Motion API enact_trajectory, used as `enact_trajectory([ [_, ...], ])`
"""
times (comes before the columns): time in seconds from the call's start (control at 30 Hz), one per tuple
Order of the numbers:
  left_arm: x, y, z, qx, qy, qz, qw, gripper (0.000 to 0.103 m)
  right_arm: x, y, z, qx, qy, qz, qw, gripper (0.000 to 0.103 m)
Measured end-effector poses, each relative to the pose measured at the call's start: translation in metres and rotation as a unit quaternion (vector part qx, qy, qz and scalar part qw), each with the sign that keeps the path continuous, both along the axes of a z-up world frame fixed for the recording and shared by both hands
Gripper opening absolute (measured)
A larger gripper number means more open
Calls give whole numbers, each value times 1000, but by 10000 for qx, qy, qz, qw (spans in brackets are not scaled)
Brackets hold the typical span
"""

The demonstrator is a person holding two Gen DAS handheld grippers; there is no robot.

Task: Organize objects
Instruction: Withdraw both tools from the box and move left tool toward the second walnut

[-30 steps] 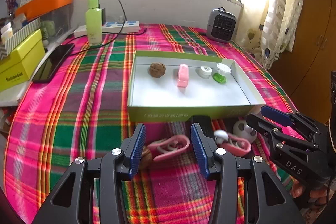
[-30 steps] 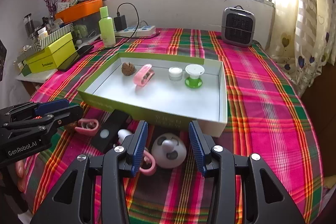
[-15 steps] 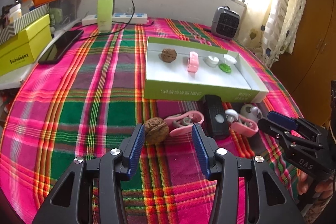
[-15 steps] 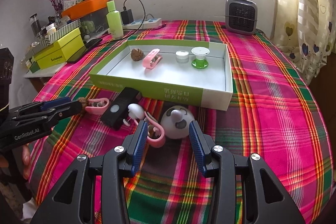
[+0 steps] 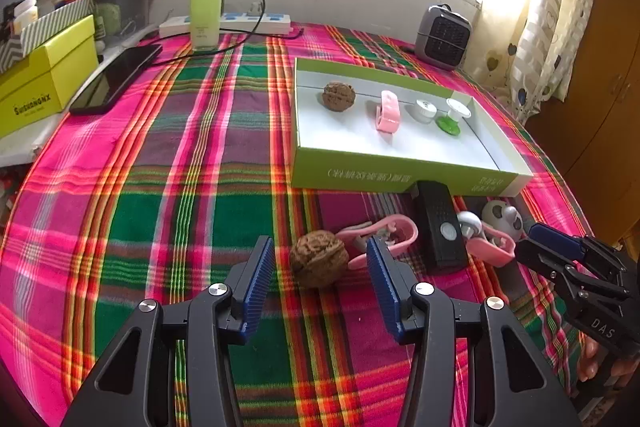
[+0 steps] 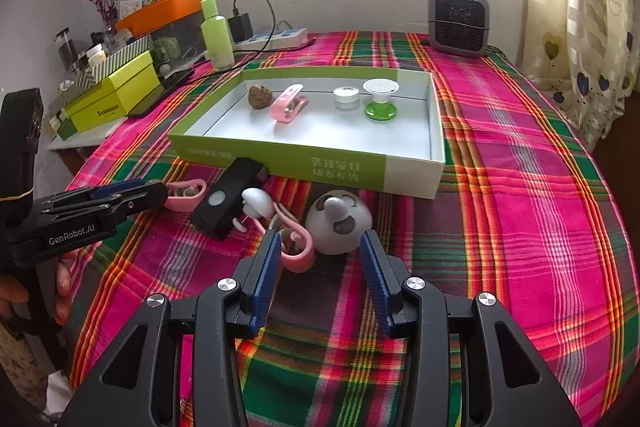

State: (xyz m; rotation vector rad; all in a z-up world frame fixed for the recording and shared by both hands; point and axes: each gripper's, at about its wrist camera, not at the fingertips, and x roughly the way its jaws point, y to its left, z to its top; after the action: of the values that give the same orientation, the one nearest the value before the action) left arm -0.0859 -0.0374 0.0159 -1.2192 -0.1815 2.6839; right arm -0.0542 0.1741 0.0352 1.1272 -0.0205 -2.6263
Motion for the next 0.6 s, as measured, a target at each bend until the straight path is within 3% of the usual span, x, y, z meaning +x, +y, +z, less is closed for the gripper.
enact_trajectory([
  [0.6, -6, -16, -6, 210, -95, 201, 9995, 47, -31, 4, -4, 41, -240, -244, 9994, 42],
])
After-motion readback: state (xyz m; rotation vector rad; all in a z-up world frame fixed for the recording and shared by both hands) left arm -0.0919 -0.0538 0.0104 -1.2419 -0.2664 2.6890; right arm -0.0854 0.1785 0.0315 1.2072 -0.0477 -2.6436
